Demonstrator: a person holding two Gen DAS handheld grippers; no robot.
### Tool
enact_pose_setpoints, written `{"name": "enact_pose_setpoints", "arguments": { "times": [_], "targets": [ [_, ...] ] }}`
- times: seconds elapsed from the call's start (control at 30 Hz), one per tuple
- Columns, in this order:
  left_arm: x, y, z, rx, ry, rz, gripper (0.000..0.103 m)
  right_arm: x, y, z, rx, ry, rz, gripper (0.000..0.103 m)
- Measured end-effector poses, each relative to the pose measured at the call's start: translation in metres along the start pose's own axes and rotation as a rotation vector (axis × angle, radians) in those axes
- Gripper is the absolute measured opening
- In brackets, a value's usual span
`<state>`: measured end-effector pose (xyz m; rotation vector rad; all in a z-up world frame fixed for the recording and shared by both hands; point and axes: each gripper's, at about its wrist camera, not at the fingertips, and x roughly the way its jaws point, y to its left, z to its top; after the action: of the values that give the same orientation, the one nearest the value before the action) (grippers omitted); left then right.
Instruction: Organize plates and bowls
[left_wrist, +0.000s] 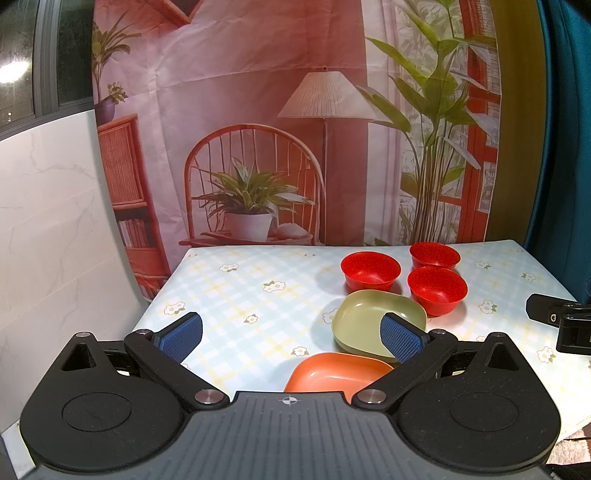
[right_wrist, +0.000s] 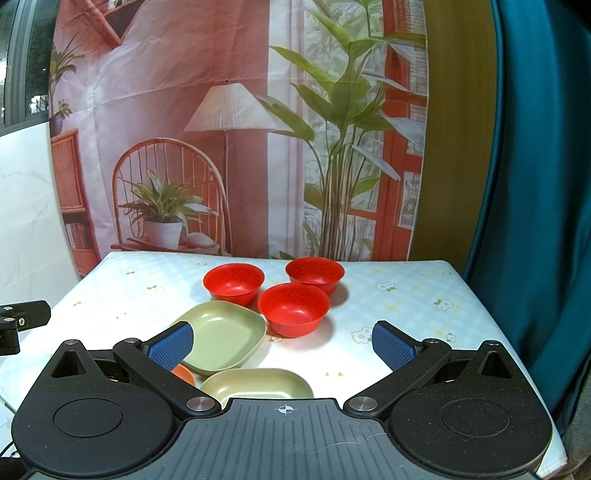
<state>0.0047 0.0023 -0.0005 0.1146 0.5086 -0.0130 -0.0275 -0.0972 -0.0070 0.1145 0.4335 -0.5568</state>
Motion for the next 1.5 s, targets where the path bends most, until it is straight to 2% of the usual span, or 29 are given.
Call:
{"name": "enact_pose_setpoints", "arguments": {
  "times": [0.93, 1.1, 1.2, 1.33, 1.43, 1.5],
  "targets": [
    [0.002, 0.000, -0.007, -0.010, 0.012, -0.003, 0.103, -0.001, 0.003, 0.000, -0.002, -0.002, 0.011, 0.103],
    [0.007, 0.005, -0.004, -0.026, 0.029, -0.042, 0.103, -0.004, 0.000, 0.002, 0.009, -0.035, 0.022, 0.103],
    [0.013, 0.013, 0.000, -0.046, 0.033, -0.033, 0.103, -0.002, -0.007, 0.008, 0.027, -0.054, 0.077, 0.103],
    [0.027, 0.014, 0.003, -0.030, 0.053, -0.005, 0.103, 0.003, -0.008, 0.008, -0.032, -0.158, 0.118, 0.103],
    [0.035, 0.012, 0.004, -0.034, 0.058, -0.019, 0.103, 0.017, -0.004, 0.013, -0.059, -0.153, 0.101, 0.103],
    [0.041, 0.009, 0.002, -0.035, 0.055, -0.020, 0.103, 0.030, -0.004, 0.016, -0.038, -0.136, 0.123, 0.103]
  ]
}}
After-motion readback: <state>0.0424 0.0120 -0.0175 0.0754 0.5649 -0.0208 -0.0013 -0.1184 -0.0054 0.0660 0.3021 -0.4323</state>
